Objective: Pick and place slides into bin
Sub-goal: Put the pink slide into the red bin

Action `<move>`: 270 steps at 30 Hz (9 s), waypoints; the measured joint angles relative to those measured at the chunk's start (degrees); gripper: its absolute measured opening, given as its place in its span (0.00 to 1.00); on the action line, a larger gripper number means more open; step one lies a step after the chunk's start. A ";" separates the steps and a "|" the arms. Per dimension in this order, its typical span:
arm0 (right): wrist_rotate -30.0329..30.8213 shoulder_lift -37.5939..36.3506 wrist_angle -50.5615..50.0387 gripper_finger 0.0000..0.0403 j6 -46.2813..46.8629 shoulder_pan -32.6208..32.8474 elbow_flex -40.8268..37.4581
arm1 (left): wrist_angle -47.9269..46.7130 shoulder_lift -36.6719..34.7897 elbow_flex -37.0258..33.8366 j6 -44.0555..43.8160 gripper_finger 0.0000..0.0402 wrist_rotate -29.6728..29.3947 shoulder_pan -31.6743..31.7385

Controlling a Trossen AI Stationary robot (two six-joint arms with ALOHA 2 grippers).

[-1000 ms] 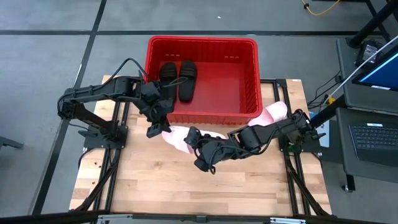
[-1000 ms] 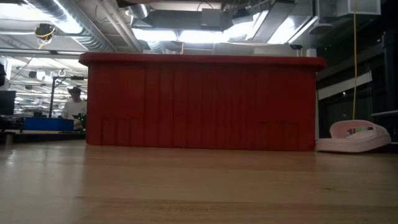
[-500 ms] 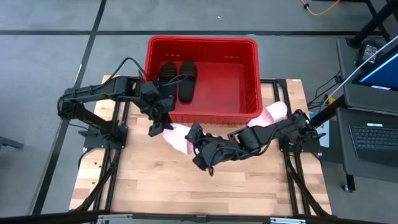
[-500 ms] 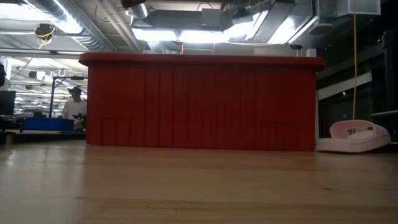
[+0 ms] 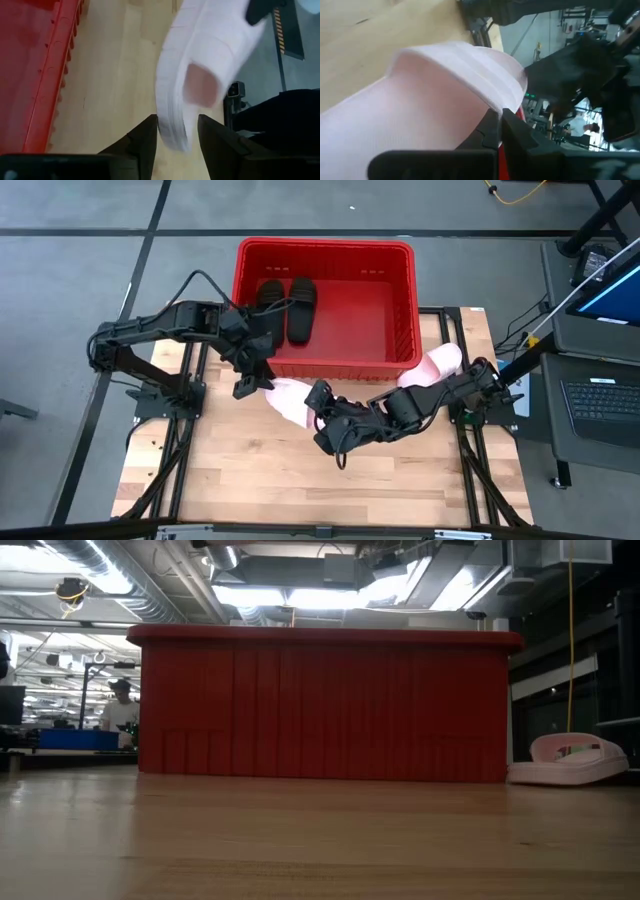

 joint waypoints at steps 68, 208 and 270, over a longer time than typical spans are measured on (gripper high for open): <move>-2.96 -2.32 -4.00 0.02 51.25 -40.68 1.25 | 43.87 -30.49 -30.84 24.95 0.00 -28.53 6.43; -7.98 1.25 68.13 0.02 66.32 -56.70 -53.07 | 43.40 -30.49 -30.85 25.40 0.01 -38.00 6.38; -11.69 4.44 73.02 0.25 68.48 -58.71 -53.02 | 43.42 -30.49 -30.86 23.90 0.01 -37.78 6.38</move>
